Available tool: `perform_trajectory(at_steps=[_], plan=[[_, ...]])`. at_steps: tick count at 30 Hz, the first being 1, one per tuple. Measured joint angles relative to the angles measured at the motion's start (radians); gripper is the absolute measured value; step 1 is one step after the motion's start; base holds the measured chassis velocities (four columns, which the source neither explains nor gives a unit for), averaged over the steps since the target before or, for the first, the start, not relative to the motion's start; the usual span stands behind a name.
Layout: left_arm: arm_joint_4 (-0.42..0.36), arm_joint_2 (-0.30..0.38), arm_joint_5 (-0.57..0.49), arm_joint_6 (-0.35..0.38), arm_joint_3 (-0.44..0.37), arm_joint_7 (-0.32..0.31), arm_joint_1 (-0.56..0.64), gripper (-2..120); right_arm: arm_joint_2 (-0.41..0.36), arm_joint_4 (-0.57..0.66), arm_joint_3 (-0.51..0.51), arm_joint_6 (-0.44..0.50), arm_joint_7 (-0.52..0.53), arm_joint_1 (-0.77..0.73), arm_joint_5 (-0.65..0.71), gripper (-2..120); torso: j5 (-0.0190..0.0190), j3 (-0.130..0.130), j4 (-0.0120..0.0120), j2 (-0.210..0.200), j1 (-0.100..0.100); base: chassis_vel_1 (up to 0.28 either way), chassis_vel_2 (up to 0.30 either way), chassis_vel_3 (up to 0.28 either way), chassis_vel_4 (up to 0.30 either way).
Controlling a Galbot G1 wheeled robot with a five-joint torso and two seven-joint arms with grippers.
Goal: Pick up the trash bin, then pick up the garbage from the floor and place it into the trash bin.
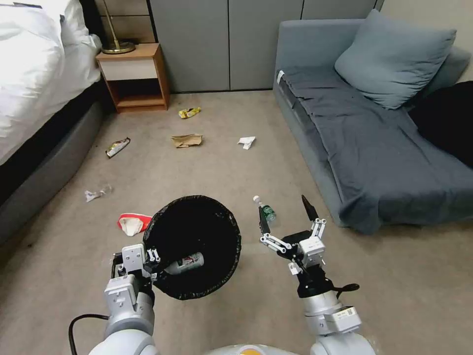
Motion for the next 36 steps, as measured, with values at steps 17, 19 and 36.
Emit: perform_trajectory(at_steps=[17,19,36], plan=[[0.004,-0.001,0.002,0.002,0.003,-0.001,-0.002,1,-0.002,-0.004,0.0,0.026,-0.018,0.001,-0.019,100,0.0,0.0,-0.0001,0.0,0.0,-0.197,0.195,0.197,-0.193],[0.004,-0.002,0.002,0.002,0.003,-0.001,-0.002,1,-0.001,-0.005,0.0,0.033,-0.026,0.001,-0.02,100,0.0002,0.0,-0.0001,0.0,0.0,-0.081,0.097,0.07,-0.067],[-0.012,0.001,0.005,0.009,0.001,0.001,0.008,1,-0.11,-0.013,0.036,-0.075,0.017,0.097,0.111,100,0.0001,0.0,0.0001,0.0,0.0,0.0,0.0,0.0,0.0]])
